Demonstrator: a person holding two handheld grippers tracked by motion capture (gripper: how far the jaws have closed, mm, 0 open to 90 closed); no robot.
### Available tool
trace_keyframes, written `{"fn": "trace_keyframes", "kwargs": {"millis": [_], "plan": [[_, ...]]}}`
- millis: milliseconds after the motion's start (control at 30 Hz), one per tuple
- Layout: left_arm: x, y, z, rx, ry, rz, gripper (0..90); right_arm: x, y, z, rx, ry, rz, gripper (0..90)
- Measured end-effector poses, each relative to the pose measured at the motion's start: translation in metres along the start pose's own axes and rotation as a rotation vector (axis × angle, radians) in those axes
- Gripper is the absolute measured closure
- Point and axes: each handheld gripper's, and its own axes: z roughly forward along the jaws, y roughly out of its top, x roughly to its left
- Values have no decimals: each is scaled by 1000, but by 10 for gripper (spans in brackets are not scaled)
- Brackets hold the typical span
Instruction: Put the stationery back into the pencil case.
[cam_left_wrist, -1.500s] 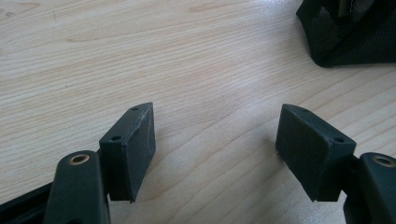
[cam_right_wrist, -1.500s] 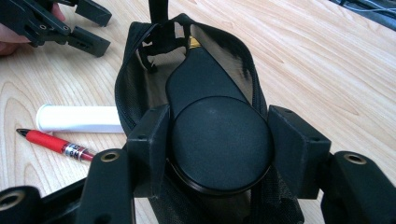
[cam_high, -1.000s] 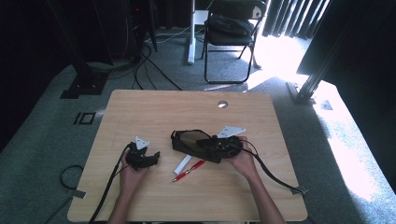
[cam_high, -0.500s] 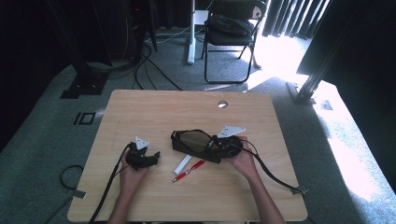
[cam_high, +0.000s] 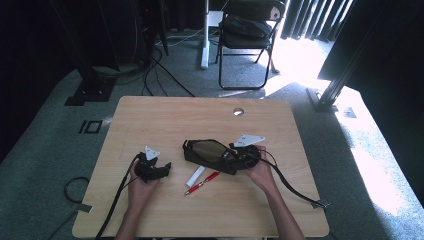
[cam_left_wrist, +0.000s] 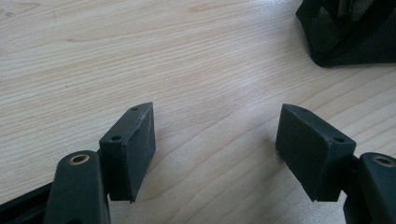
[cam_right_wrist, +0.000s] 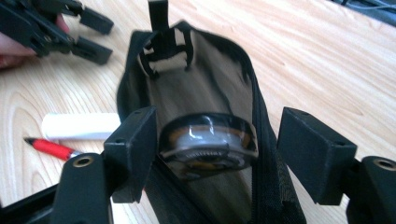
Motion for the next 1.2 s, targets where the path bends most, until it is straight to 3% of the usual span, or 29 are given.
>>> {"fn": "trace_keyframes", "kwargs": {"millis": [300,333,433,667,800,1000,1200], "plan": [[0,0,0,0,0,0,291,2,2,-6,-48,-5,-9,286],[0,0,0,0,0,0,291,3,3,-10,-75,-3,-10,290],[0,0,0,0,0,0,291,4,4,-14,-96,0,-17,317],[0,0,0,-2,0,-2,290,8,4,-34,-140,-39,-54,435],[0,0,0,0,0,0,290,3,-6,-37,-126,-75,-47,521],[0,0,0,0,0,0,290,1,-11,-34,-94,-96,-39,534],[0,0,0,0,0,0,290,0,-10,-19,-46,-116,-40,539]]}}
